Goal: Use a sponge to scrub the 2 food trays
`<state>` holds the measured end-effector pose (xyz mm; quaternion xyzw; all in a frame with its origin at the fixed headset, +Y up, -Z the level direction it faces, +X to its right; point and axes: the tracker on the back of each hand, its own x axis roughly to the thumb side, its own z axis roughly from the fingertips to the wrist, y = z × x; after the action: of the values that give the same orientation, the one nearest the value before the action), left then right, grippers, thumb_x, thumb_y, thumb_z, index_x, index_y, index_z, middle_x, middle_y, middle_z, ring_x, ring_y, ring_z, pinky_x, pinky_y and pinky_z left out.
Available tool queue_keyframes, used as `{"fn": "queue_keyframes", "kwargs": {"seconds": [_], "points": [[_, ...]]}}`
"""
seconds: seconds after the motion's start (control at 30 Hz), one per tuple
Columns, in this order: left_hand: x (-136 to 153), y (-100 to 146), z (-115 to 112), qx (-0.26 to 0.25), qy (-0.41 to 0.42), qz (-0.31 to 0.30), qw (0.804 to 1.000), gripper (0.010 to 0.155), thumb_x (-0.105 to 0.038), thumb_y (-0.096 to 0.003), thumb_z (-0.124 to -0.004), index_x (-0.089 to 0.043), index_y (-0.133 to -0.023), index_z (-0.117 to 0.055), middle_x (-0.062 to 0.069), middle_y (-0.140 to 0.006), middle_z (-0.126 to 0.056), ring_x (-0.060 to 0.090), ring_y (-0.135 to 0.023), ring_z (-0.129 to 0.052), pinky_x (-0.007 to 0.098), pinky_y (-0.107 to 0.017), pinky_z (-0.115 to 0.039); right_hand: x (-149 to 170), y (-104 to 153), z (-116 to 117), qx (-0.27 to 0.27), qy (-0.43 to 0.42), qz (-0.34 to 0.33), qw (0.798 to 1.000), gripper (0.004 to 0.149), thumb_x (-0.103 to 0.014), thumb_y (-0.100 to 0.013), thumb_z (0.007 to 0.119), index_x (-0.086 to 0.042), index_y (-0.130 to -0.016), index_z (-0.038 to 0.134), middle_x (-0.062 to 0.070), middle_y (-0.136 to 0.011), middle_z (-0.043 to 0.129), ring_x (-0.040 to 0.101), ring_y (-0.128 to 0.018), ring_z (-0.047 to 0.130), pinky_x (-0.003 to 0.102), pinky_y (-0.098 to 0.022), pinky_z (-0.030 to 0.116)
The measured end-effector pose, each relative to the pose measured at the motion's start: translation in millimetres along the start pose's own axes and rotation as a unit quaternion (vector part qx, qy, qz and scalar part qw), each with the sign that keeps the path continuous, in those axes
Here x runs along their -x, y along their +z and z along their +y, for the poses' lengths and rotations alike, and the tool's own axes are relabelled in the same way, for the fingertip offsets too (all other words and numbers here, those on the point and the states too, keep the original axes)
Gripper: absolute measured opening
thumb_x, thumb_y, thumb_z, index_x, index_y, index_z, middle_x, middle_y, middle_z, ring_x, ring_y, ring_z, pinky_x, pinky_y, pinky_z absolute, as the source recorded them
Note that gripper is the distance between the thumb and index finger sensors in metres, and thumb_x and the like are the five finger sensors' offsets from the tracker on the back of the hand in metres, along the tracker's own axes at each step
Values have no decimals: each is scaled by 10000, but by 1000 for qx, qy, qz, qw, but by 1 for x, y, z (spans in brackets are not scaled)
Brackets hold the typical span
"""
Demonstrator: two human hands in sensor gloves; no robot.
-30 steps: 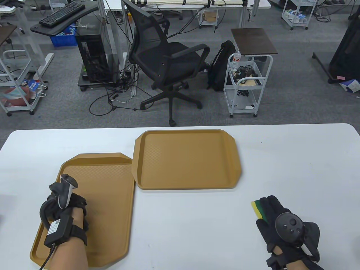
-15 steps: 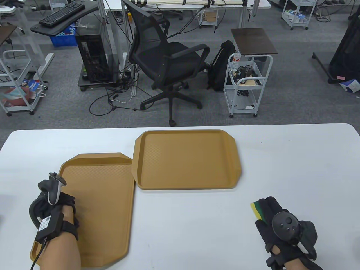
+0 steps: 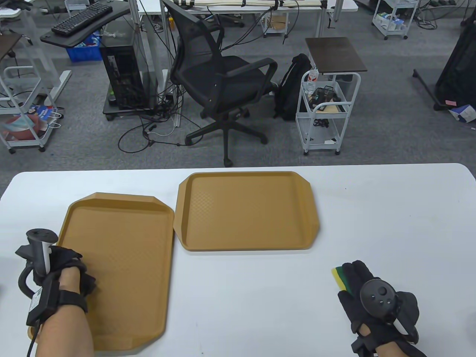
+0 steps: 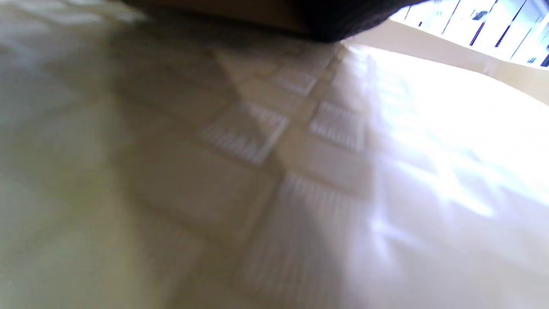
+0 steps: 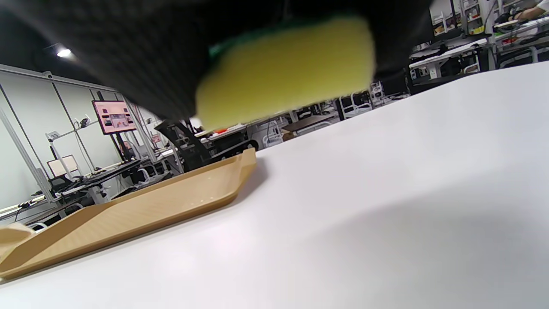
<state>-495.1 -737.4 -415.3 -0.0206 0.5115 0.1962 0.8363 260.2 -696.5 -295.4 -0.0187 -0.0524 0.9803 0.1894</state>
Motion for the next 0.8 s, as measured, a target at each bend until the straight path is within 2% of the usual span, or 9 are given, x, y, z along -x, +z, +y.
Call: {"fn": "queue_keyframes", "kwargs": {"seconds": [0.1,0.23,0.4,0.57,0.7,0.8], "points": [[-3,3,9,-14,31,-16,999,503,-311,-483,-640,-272,-983,-612,4,-879,-847,234,-671,-979,455,-610,-829,-1,1,0,0,1,-2,1000,685,-358,-444,908,-238,-1052,615,106,-1135,541,428,-887,750,566,-668,712],[-21,14,17,-23,53,-75,996,521,-324,-499,-661,-315,-1018,-621,2,-882,-855,255,-676,-963,472,-615,-798,-3,1,0,3,2,-6,1000,683,-357,-445,907,-239,-1051,615,104,-1135,542,429,-886,752,564,-667,714],[-55,36,6,4,56,-159,986,510,-326,-493,-682,-356,-1002,-681,-8,-871,-874,265,-679,-958,480,-622,-775,-3,1,0,5,0,-7,1000,683,-357,-446,906,-239,-1052,615,105,-1135,541,429,-886,752,565,-667,714],[-108,85,-31,67,5,-256,964,494,-338,-494,-688,-381,-986,-701,-44,-879,-877,246,-711,-948,461,-655,-750,-2,2,-2,9,-6,-8,1000,683,-357,-445,906,-237,-1052,615,105,-1135,542,430,-887,750,564,-668,713],[-152,135,-71,127,-35,-348,928,491,-341,-493,-690,-392,-980,-710,-69,-889,-874,234,-741,-940,453,-665,-742,-1,2,-4,11,-12,-10,1000,681,-355,-446,906,-239,-1051,615,104,-1135,541,430,-887,750,566,-668,713],[-178,174,-97,145,-54,-409,899,487,-323,-478,-709,-382,-961,-745,-61,-889,-881,258,-757,-931,476,-663,-731,0,3,-6,13,-18,-11,1000,679,-353,-447,905,-239,-1051,617,104,-1135,541,430,-886,752,566,-668,712]]}}
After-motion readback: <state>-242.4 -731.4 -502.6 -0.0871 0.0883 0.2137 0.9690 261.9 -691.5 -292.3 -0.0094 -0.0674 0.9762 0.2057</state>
